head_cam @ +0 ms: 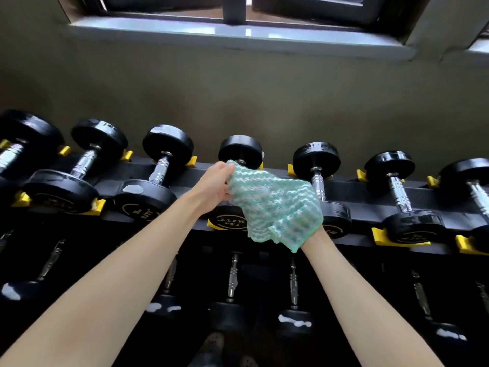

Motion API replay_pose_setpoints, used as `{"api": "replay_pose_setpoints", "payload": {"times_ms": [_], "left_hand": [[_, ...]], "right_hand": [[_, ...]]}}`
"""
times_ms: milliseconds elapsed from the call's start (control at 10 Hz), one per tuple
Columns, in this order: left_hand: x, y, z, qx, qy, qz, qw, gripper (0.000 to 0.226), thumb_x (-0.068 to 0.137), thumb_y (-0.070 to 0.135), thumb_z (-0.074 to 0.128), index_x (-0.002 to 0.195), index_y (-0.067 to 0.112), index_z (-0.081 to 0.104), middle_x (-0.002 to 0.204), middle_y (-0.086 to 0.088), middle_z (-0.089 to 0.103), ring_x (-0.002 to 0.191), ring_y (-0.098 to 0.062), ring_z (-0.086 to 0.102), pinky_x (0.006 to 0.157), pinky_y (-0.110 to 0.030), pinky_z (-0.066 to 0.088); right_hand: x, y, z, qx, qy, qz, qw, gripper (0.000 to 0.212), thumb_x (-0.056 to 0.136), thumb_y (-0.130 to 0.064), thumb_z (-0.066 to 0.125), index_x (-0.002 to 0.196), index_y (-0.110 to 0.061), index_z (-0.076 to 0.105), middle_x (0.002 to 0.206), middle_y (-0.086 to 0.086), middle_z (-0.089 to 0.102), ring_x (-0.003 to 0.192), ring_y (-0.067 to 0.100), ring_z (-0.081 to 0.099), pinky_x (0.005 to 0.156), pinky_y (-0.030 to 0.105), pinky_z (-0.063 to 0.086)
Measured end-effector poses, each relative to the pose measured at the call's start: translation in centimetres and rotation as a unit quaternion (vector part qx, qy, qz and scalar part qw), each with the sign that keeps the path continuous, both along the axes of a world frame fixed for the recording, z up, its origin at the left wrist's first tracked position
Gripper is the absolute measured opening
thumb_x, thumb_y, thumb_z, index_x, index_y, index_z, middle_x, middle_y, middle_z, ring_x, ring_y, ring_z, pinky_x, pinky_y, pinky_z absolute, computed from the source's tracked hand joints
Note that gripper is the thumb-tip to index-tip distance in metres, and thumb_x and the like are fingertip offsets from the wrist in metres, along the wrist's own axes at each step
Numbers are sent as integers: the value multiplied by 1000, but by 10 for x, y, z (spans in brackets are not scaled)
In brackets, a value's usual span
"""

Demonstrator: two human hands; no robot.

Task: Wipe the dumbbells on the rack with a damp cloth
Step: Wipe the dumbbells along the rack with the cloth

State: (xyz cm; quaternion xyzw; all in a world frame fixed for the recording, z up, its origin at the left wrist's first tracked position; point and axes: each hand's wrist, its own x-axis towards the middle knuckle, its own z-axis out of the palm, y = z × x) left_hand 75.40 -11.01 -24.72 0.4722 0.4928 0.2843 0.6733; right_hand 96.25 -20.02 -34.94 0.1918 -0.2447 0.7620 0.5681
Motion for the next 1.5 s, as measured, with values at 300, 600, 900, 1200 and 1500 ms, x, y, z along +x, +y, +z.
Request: {"api": "replay_pose_setpoints", "payload": {"times_ms": [300, 600, 900, 1200, 1500], "left_hand": [[-28, 64, 14, 155, 125, 74, 977, 17, 99, 25, 38, 89, 13, 44, 77, 3, 44, 70, -11, 44, 59, -25, 38], [-61, 106, 40, 93, -34, 37, 994, 40, 90, 5, 26, 115, 25, 51, 93, -3, 62, 76, -16, 59, 57, -22, 51], [-67, 84, -31, -61, 51, 101, 992, 24, 96, 17, 31, 75, 17, 43, 72, -7, 43, 59, -19, 43, 50, -25, 36], [-50, 34, -85, -180, 53, 157, 970, 35, 95, 14, 38, 127, 2, 45, 109, -14, 61, 82, -26, 61, 67, -34, 51], [-34, 7, -84, -155, 81, 221, 959, 56, 94, 17, 34, 148, 14, 15, 138, -16, 45, 119, -34, 51, 94, -43, 45]], "right_hand": [[-61, 30, 71, -447, -363, -136, 806, 50, 83, -42, 47, 119, -9, 57, 110, 16, 65, 100, 31, 60, 99, 48, 41], [-55, 92, 81, -428, -334, -222, 810, 42, 83, -18, 41, 120, -2, 53, 113, 17, 63, 98, 29, 63, 88, 42, 50], [-60, 93, 47, -485, -476, -219, 700, 34, 102, -21, 31, 104, -5, 61, 84, 7, 73, 75, 18, 71, 67, 28, 57], [-62, 87, 32, -529, -443, -203, 695, 37, 101, -23, 32, 122, 0, 53, 96, 14, 66, 85, 25, 62, 79, 36, 49], [-70, 73, 36, -527, -364, -220, 736, 37, 101, -18, 32, 129, 2, 46, 101, 16, 62, 87, 25, 62, 70, 33, 51]]}}
